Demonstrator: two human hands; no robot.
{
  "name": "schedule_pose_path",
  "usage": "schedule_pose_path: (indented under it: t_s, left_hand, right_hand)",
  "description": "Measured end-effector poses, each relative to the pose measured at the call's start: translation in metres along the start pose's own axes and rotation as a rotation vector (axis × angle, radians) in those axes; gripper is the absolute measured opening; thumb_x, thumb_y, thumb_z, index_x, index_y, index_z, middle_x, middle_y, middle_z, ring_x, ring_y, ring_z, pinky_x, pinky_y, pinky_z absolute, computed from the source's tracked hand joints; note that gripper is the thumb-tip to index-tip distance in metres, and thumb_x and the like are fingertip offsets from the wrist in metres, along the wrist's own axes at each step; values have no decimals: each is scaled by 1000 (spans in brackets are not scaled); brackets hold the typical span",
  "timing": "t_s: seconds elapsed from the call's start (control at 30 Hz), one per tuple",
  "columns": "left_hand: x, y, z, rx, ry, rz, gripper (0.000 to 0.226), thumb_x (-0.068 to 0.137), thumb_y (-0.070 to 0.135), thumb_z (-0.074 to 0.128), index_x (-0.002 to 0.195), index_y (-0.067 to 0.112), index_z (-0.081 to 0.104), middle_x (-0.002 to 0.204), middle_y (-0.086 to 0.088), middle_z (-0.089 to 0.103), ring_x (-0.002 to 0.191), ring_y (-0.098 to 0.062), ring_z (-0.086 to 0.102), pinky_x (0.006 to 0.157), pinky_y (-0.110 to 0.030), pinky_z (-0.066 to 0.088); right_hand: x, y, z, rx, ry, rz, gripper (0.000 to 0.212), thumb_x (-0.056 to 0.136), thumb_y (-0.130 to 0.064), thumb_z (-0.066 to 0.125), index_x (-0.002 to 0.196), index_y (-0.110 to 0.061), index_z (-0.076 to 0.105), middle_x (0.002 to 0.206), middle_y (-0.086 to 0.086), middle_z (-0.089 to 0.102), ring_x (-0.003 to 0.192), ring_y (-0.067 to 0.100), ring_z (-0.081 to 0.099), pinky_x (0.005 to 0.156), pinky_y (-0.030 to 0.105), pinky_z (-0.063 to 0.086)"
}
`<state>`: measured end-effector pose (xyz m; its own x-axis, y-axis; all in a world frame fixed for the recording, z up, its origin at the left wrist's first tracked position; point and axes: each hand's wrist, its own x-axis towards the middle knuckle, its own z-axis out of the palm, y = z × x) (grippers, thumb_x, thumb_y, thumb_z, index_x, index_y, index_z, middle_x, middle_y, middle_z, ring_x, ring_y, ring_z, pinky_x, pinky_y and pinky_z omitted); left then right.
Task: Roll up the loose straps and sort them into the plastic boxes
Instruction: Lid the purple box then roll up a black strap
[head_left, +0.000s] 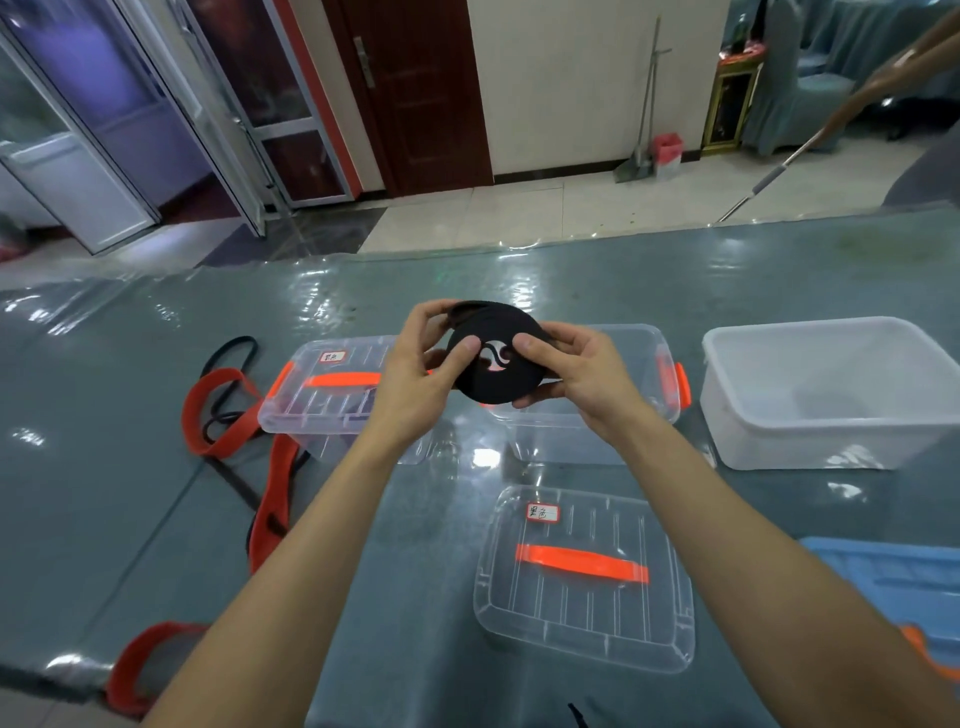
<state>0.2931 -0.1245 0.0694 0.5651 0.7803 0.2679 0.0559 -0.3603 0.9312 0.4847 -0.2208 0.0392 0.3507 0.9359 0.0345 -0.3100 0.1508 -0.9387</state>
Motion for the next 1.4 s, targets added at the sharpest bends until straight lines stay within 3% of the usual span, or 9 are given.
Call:
schedule_pose_path:
  t_s: [0.13,0.33,0.47,0.53,0.7,0.8,1.03,1.23,1.4]
  left_hand:
    - [11,-6,7,74,-63,-30,47,95,42,80,138,48,62,138,15,69,115,-23,77,91,-48,67]
    - [43,-34,33,35,-115,-135,49,93,21,86,137,37,70,127,-1,74,99,-28,81,80,-46,69]
    - [70,-57,64,65,-143,-209,47,94,10,84,137,25,71,123,-6,73,96,-33,80,81,-48,69]
    - [82,-72,81,73,-170,-270,47,94,9,84,137,23,71,123,-9,72,98,-35,80,81,-49,69]
    - [108,-122,121,75,-234,-447,48,95,6,81,138,23,68,130,-13,71,105,-37,77,86,-56,68]
    - [116,-155,138,87,-289,-575,49,96,2,78,140,19,65,132,-18,68,112,-36,74,83,-58,68]
    - [133,-209,162,342,-387,-661,50,97,3,75,143,11,57,129,-21,70,115,-39,73,97,-56,62]
    - [140,-233,167,596,-520,-681,62,91,16,85,146,11,57,137,-14,69,125,-34,67,105,-44,57]
    - [146,-235,161,769,-632,-640,54,90,18,85,139,5,66,127,-18,74,118,-36,71,100,-43,59]
  right_hand:
    - [3,8,-14,31,62,26,30,95,-20,82,121,-6,77,109,18,81,90,37,80,61,41,66]
    - [15,28,-50,-24,146,101,48,91,-28,86,133,-16,66,116,18,78,99,40,79,67,48,67]
    - [29,32,-86,-512,-1,85,100,55,-56,103,138,-51,48,132,-19,66,116,10,72,84,38,66]
    - [40,35,-104,-838,-42,86,111,45,-63,101,138,-53,40,129,-27,65,116,0,67,91,31,61]
    - [72,51,-135,-1367,-36,207,94,46,-75,82,121,-33,45,107,-12,59,93,17,63,72,34,52]
    - [88,71,-146,-1530,-113,297,94,49,-75,79,121,-22,51,110,-3,55,91,25,63,73,36,49]
    - [119,119,-149,-1536,-235,438,91,60,-52,92,127,-15,43,119,11,60,101,34,69,83,46,62]
    - [134,132,-146,-1689,-394,486,89,64,-48,93,129,-17,42,107,8,54,84,29,61,73,41,60]
    - [134,141,-146,-1725,-431,463,87,71,-56,86,136,-17,44,110,9,54,92,32,67,81,46,64]
